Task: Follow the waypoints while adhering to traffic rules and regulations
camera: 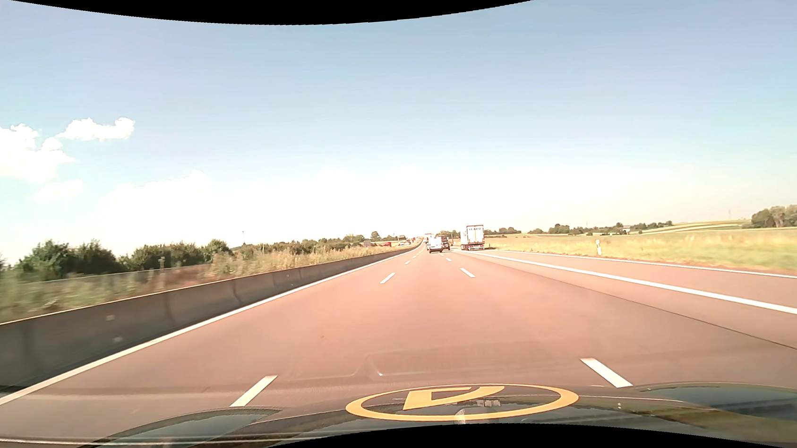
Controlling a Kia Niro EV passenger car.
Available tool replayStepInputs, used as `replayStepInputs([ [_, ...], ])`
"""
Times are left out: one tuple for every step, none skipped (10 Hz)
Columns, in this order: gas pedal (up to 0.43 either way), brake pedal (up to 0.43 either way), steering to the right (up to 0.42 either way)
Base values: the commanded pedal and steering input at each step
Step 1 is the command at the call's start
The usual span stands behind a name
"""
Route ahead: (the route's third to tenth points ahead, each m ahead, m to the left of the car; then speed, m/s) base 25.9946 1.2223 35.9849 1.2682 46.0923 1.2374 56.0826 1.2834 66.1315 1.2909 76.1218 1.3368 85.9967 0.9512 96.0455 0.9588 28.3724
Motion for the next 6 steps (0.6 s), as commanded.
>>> replayStepInputs([
  [0.24,0.0,-0.002],
  [0.24,0.0,-0.001],
  [0.24,0.0,-0.001],
  [0.24,0.0,-0.001],
  [0.24,0.0,-0.001],
  [0.24,0.0,-0.001],
])
